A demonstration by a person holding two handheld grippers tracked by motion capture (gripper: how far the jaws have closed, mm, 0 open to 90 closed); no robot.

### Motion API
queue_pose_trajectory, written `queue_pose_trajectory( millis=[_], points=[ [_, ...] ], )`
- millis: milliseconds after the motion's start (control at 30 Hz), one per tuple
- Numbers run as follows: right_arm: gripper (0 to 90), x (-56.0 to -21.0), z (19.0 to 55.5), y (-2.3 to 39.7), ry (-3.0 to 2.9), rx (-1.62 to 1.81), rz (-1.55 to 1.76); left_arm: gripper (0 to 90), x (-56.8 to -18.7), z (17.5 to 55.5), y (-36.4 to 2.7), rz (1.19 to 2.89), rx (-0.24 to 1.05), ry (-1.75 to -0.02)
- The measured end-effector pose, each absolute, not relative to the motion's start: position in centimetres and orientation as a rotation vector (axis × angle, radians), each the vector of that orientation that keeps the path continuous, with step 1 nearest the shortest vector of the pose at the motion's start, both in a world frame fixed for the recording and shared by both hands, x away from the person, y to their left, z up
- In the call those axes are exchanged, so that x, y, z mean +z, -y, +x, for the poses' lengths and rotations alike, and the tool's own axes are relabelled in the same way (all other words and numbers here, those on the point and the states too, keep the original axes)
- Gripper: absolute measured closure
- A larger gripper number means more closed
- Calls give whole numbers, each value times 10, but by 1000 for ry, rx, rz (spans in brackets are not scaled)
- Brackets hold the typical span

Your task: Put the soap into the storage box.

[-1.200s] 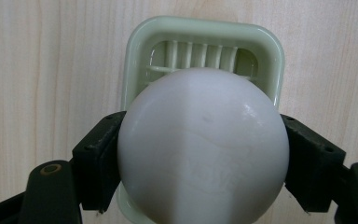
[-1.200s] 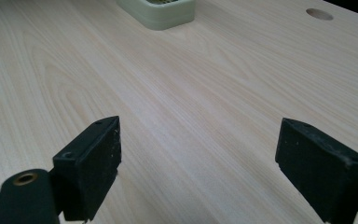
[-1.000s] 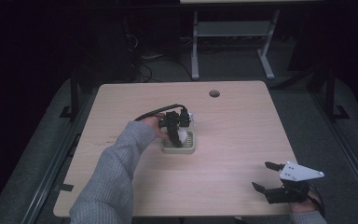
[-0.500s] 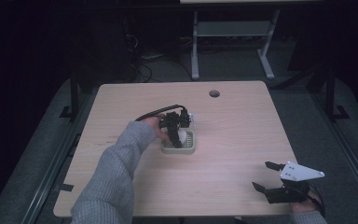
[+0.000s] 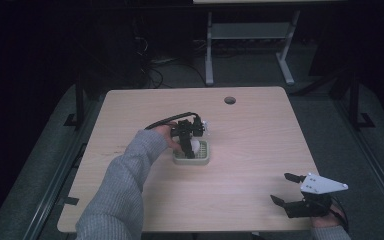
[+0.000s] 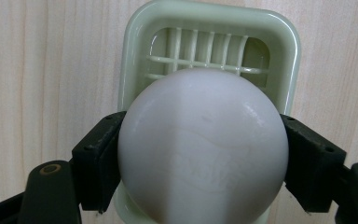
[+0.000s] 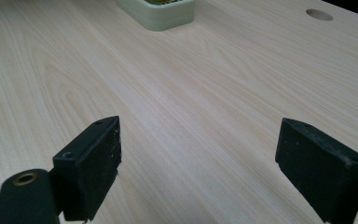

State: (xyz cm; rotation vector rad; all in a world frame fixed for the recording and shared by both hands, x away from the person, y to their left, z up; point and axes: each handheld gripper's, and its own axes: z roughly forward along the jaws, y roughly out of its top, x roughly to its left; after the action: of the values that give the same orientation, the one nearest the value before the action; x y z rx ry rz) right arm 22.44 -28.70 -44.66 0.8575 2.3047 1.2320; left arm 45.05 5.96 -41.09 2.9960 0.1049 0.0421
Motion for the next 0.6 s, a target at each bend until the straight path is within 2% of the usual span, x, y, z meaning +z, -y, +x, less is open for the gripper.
queue_pose_trajectory(
  millis=[600],
  points=[
    [137, -447, 224, 286, -2311, 1230, 853, 203, -398, 447, -63, 2944, 45, -113]
  ],
)
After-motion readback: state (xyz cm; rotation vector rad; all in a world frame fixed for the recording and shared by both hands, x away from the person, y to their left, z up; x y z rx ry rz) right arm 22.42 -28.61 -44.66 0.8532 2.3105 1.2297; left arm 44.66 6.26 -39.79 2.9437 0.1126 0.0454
